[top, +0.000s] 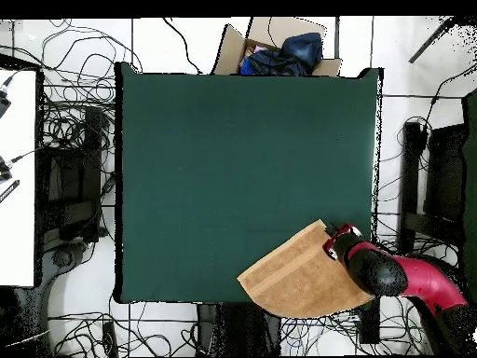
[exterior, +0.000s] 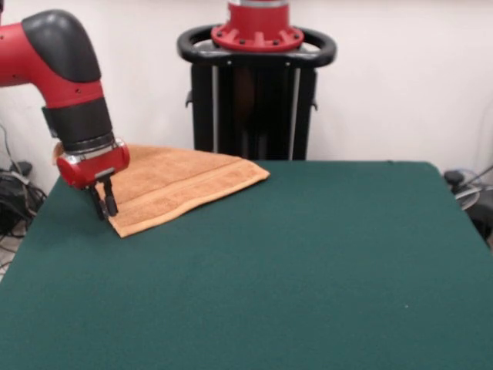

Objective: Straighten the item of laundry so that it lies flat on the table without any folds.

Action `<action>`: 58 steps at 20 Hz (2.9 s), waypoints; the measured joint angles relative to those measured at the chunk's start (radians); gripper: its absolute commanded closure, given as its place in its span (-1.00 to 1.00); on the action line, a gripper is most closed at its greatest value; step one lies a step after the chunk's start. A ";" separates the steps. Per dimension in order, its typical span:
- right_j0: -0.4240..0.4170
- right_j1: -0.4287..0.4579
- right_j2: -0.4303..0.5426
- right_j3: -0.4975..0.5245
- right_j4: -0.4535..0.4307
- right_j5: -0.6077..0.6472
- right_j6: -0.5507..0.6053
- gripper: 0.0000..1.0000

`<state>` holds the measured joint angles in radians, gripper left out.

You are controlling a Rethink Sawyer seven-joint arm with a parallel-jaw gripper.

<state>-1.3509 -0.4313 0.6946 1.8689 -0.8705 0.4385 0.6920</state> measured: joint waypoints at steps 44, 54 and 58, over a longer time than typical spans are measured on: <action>0.154 0.025 -0.255 0.000 0.185 -0.145 0.000 1.00; 0.165 0.030 -0.259 -0.021 0.235 -0.097 0.000 1.00; 0.174 0.028 -0.265 -0.024 0.237 -0.095 0.000 1.00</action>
<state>-1.1773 -0.4029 0.4298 1.8452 -0.6339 0.3435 0.6920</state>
